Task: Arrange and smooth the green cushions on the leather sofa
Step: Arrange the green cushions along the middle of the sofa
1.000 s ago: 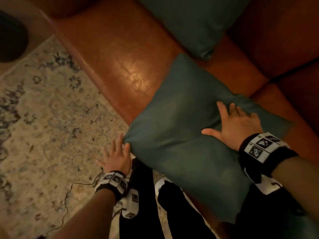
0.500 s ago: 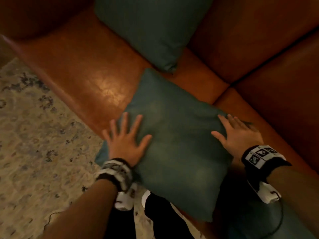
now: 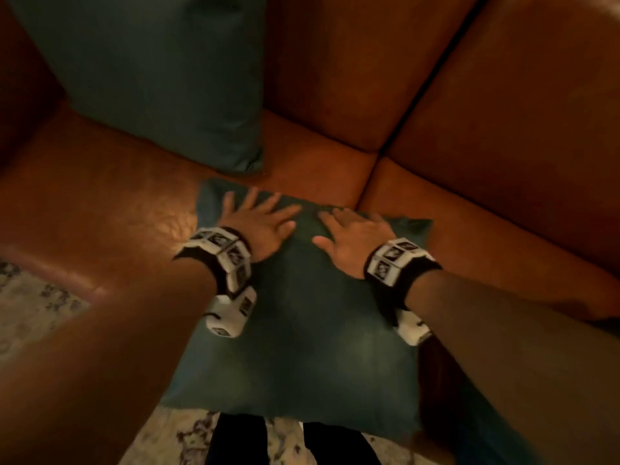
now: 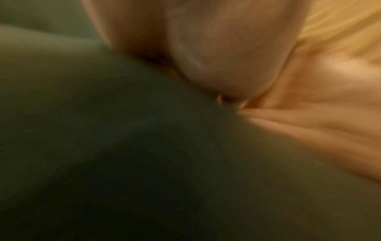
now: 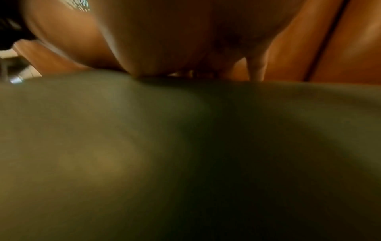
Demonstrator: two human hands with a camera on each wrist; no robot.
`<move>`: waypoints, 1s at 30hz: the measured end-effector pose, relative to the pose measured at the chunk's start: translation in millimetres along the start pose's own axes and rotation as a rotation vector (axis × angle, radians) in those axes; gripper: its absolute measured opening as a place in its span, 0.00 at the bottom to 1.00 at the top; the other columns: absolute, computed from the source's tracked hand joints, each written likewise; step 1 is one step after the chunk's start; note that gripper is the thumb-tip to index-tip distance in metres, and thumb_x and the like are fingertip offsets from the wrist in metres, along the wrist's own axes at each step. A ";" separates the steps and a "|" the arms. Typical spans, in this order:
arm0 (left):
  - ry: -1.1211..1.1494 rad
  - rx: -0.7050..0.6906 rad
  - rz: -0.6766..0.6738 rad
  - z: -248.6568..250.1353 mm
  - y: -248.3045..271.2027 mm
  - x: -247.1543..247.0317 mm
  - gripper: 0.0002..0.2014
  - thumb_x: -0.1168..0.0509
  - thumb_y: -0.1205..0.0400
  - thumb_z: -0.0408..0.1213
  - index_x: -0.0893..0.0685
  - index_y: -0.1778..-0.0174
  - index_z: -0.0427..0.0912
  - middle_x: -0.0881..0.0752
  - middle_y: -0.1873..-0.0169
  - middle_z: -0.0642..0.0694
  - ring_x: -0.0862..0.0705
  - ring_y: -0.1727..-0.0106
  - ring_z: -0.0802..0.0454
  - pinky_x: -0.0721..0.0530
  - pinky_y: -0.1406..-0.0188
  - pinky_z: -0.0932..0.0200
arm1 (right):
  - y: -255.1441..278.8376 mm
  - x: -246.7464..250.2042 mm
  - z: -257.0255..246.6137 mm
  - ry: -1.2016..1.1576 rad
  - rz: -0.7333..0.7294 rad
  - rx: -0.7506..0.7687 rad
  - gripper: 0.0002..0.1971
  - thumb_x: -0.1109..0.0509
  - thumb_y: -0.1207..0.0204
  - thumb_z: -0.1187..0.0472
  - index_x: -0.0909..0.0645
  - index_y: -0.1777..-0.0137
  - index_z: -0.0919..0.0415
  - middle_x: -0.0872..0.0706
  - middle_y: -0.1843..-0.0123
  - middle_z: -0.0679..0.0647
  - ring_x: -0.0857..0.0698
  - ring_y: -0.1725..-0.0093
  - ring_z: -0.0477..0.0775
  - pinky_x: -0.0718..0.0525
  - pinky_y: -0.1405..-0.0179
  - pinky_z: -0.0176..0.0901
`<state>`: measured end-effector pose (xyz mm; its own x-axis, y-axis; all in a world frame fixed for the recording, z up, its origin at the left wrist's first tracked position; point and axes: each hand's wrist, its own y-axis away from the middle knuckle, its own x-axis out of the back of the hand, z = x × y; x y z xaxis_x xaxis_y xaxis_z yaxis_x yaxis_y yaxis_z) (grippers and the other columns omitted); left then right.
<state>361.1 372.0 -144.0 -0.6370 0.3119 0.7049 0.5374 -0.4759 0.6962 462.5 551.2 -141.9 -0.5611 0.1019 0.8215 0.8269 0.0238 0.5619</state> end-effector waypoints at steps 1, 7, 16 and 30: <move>-0.046 0.080 -0.038 -21.7 -1.8 1.7 0.25 0.63 0.14 0.58 0.55 0.18 0.65 0.57 0.16 0.56 0.58 0.15 0.42 0.65 0.22 0.35 | 4.9 -7.3 20.1 0.001 -0.029 -0.049 0.36 0.66 0.22 0.33 0.44 0.18 0.48 0.35 0.18 0.53 0.35 0.20 0.54 0.34 0.26 0.62; 0.182 0.355 0.149 -61.2 32.2 10.8 0.30 0.61 0.17 0.64 0.48 0.18 0.63 0.55 0.15 0.51 0.61 0.16 0.39 0.61 0.22 0.29 | 51.0 -5.3 99.9 -0.053 -0.120 -0.384 0.30 0.60 0.17 0.37 0.37 0.23 0.51 0.27 0.24 0.57 0.26 0.27 0.61 0.32 0.27 0.62; 0.006 0.054 0.259 68.9 76.0 -69.5 0.35 0.60 0.21 0.69 0.49 0.17 0.62 0.49 0.15 0.49 0.57 0.15 0.41 0.59 0.21 0.29 | 23.3 -21.2 34.7 -0.071 -0.044 -0.073 0.38 0.62 0.20 0.32 0.52 0.15 0.53 0.44 0.14 0.56 0.46 0.15 0.55 0.48 0.20 0.63; -0.056 0.084 0.251 68.9 51.9 -73.6 0.35 0.69 0.21 0.70 0.63 0.18 0.63 0.59 0.16 0.51 0.65 0.16 0.42 0.64 0.22 0.31 | 46.0 -22.2 17.0 -0.032 0.019 0.100 0.41 0.58 0.20 0.32 0.50 0.15 0.59 0.46 0.14 0.60 0.50 0.14 0.58 0.53 0.17 0.61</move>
<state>473.9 381.0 -150.4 -0.4479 0.2388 0.8616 0.7201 -0.4749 0.5059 513.6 566.9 -136.0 -0.5455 0.1350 0.8272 0.8377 0.1206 0.5327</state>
